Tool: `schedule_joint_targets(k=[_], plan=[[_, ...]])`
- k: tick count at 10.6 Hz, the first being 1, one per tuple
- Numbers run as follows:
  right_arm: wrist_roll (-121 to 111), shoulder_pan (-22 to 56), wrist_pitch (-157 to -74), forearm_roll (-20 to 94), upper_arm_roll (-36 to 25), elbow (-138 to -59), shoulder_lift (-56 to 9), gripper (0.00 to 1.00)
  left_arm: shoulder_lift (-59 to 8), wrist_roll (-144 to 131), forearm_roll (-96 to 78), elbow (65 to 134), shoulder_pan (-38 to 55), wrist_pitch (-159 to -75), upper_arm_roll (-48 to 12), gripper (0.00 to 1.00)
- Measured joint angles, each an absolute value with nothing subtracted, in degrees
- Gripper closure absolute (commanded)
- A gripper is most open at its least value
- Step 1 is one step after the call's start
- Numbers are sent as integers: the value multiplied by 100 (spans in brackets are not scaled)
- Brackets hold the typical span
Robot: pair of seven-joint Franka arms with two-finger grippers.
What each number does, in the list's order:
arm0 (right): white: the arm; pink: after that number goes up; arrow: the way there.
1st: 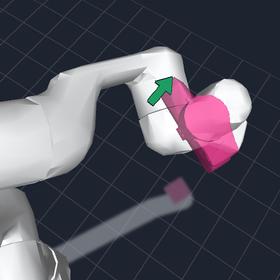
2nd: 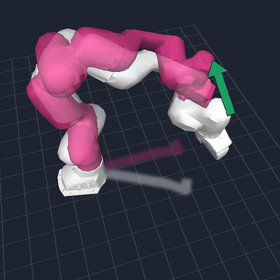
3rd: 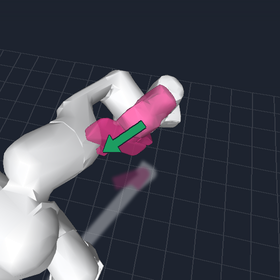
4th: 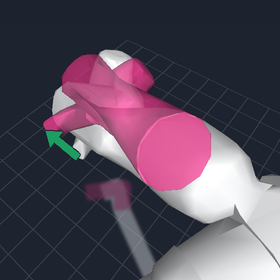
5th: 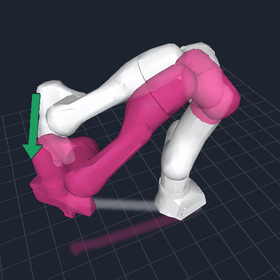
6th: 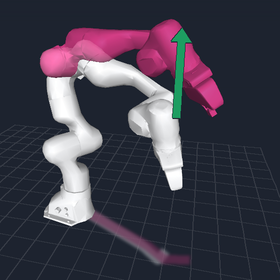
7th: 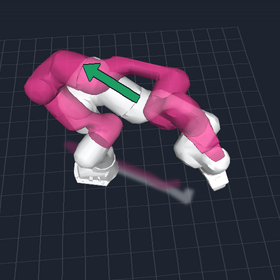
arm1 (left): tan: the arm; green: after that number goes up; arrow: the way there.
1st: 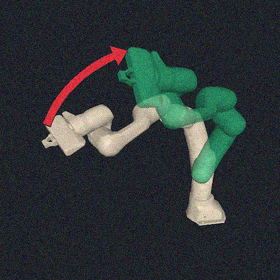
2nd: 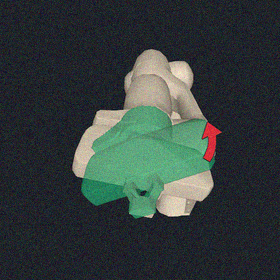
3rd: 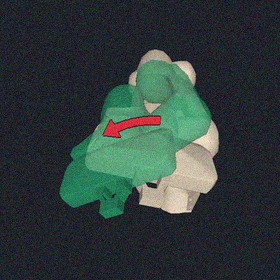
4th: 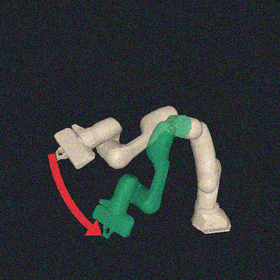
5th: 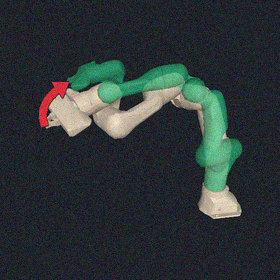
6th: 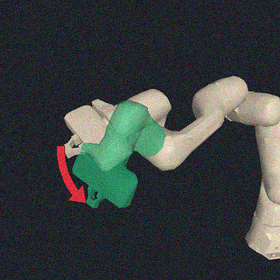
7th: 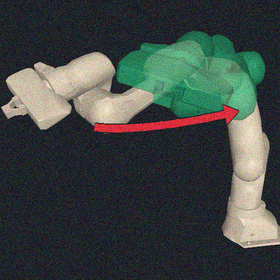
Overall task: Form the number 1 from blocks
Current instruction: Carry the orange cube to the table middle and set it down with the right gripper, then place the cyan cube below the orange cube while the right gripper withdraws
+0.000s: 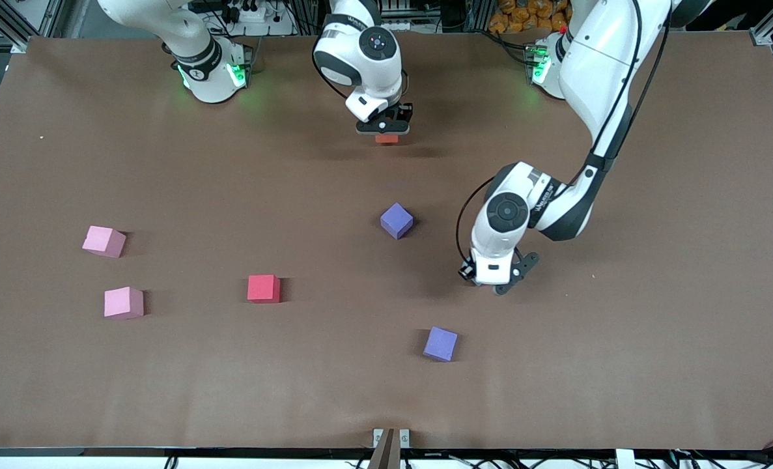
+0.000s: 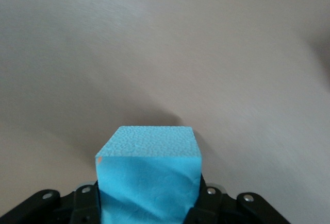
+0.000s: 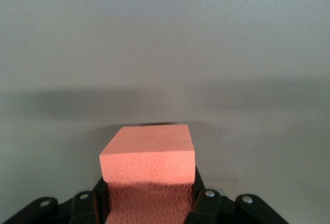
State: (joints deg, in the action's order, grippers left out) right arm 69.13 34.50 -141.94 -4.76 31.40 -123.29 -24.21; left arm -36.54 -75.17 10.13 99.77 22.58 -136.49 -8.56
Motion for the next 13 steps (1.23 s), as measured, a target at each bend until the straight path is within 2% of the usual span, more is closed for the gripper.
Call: schedule_joint_targets(k=[2, 3, 4, 8, 13], plan=[[6913, 3459, -14351, -496, 3138, -12371, -2648, 98, -3480, -7465, 1014, 9971, 2571, -13642, -878, 100], [6909, 3460, -14349, -572, 3141, -12364, -2650, 39, -3422, -7455, 1014, 9971, 2648, -13640, -935, 100], [6910, 3461, -14350, -666, 3152, -12364, -2651, 0, -3389, -7442, 1014, 9971, 2662, -13630, -1030, 100], [6920, 3334, -14102, -812, 3085, -12298, -2520, 0, -3314, -7436, 1014, 9971, 2698, -13360, -1398, 100], [6443, 2667, -13156, -823, 3093, -12164, -1193, 0, -3306, -7410, 1015, 9971, 2710, -13245, -1925, 100]])
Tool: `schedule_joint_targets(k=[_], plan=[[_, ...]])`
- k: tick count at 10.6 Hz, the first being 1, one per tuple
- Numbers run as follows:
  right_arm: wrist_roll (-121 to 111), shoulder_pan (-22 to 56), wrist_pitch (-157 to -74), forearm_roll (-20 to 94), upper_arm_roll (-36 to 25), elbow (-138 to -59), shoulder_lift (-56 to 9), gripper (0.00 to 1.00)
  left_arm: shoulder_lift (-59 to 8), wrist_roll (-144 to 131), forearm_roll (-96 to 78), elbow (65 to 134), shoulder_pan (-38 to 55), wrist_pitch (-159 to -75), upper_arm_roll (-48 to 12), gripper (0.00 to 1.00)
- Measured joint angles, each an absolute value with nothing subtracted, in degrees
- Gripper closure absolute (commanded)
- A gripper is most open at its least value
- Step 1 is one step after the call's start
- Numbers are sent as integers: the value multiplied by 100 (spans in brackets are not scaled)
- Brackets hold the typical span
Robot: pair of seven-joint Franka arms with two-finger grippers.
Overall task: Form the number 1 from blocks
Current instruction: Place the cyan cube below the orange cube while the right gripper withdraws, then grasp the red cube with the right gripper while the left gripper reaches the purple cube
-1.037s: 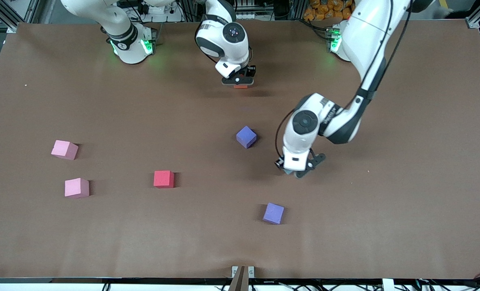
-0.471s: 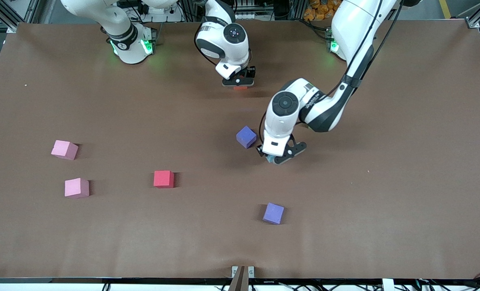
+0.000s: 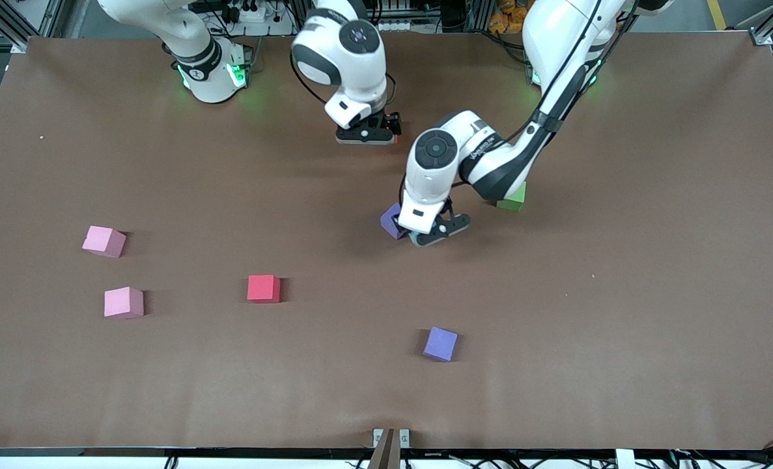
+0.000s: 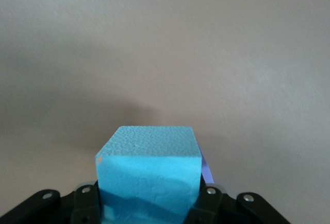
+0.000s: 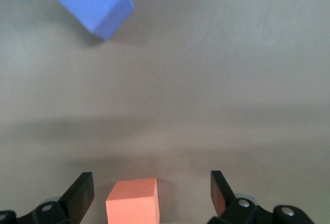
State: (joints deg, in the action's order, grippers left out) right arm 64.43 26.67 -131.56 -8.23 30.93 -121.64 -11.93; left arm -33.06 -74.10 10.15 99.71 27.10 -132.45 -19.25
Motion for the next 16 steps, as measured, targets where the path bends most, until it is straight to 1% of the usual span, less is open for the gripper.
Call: schedule_joint_targets(k=[2, 4, 6, 8, 10, 12, 14, 16], plan=[[5616, 2295, -12599, -620, 3062, -12164, -723, 0, -3303, -7408, 1017, 9971, 2735, -13106, -2266, 100], [4297, 1626, -11951, -333, 2808, -12165, -175, 0, -3305, -7407, 1018, 9988, 3062, -12994, -2452, 100], [3329, 1124, -11830, -295, 2330, -12191, 61, 0, -3312, -7414, 1053, 10057, 3534, -12979, -2457, 100], [2478, 838, -12096, -295, 1726, -12257, 18, 0, -3357, -7413, 1337, 10157, 3758, -12956, -2454, 100], [1918, 743, -12598, -294, 1185, -12301, -255, 0, -3419, -7373, 1687, 10325, 3760, -12947, -2449, 100], [1784, 681, -13275, -294, 950, -12221, -871, 0, -3502, -7273, 1745, 10412, 3771, -12948, -2451, 100], [1789, 685, -13503, -294, 904, -11737, -1664, 0, -3645, -7210, 1746, 10448, 3814, -12976, -2483, 100], [1801, 702, -13508, -293, 862, -11221, -2157, 0, -3738, -7207, 1761, 10540, 3854, -13135, -2540, 100]])
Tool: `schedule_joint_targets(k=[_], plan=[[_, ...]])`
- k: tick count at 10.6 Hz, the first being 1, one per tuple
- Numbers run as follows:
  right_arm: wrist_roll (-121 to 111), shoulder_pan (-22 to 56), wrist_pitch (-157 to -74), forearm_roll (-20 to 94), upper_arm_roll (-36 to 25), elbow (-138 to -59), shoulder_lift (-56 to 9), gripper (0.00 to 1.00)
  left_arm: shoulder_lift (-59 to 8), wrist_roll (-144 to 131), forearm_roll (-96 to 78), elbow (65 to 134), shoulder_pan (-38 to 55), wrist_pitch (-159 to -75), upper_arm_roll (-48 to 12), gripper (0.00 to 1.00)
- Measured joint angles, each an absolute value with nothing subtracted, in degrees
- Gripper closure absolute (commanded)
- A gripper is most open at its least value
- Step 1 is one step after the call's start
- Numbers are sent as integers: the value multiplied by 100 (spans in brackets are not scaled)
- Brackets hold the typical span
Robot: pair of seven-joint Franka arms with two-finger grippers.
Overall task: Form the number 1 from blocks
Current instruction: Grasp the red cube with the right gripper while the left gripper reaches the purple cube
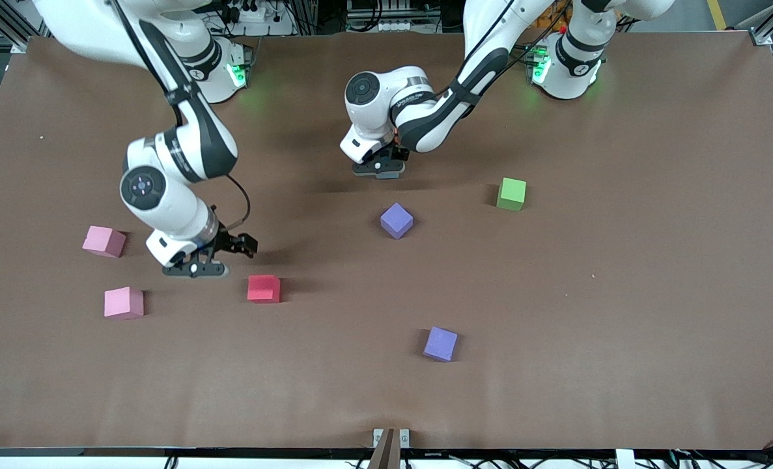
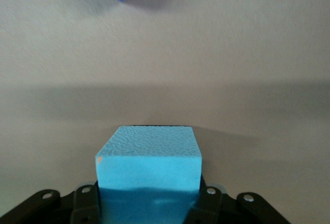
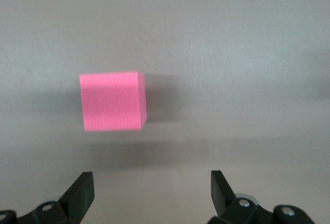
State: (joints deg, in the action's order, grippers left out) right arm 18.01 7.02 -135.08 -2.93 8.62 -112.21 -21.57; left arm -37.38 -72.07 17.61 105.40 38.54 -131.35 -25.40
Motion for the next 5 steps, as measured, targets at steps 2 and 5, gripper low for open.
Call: schedule_joint_targets(k=[2, 5], plan=[[1870, 780, -13505, -292, 850, -10865, -2416, 0, -3732, -7150, 1786, 10641, 3865, -13279, -2595, 100], [1885, 1068, -13844, -353, 710, -10675, -2856, 0, -3704, -7045, 1793, 10742, 3868, -13371, -2658, 100]])
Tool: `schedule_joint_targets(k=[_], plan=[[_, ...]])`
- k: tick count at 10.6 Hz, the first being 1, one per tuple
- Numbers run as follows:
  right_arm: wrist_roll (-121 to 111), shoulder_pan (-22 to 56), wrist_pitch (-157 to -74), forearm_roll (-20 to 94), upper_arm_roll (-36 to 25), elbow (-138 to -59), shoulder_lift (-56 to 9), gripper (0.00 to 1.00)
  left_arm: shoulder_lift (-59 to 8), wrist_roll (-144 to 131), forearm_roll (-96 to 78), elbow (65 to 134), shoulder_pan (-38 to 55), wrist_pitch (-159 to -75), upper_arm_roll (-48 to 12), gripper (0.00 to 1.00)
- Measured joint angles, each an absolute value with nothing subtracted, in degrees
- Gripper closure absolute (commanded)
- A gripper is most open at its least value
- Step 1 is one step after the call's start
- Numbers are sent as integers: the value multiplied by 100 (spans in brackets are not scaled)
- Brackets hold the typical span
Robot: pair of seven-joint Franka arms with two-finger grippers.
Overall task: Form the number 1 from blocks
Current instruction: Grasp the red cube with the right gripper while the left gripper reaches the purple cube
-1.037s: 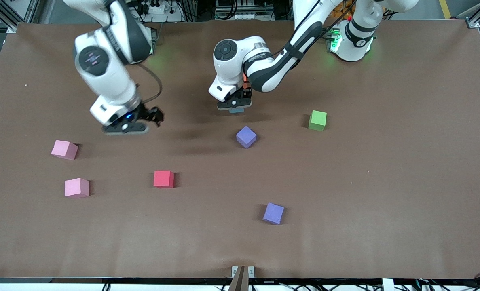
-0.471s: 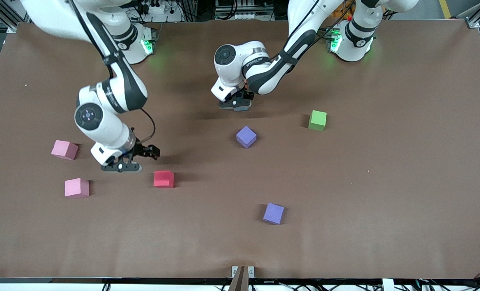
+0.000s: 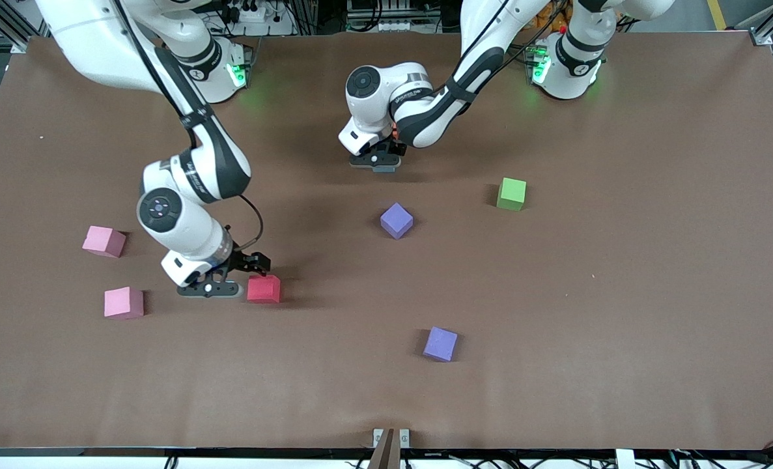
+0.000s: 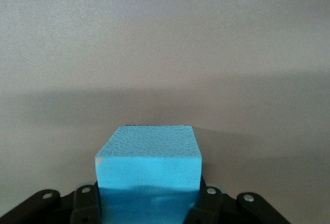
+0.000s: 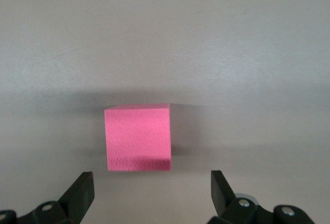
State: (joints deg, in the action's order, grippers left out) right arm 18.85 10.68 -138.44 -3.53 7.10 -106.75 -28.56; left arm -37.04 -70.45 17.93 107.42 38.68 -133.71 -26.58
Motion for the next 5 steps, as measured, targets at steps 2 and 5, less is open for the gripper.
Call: schedule_joint_targets(k=[2, 5], plan=[[1994, 1179, -14031, -365, 649, -10578, -3162, 0, -3632, -6968, 1793, 10870, 3862, -13402, -2691, 100], [2128, 1328, -14059, -412, 521, -10260, -3459, 0, -3585, -6968, 1793, 10966, 3859, -13415, -2738, 72]])
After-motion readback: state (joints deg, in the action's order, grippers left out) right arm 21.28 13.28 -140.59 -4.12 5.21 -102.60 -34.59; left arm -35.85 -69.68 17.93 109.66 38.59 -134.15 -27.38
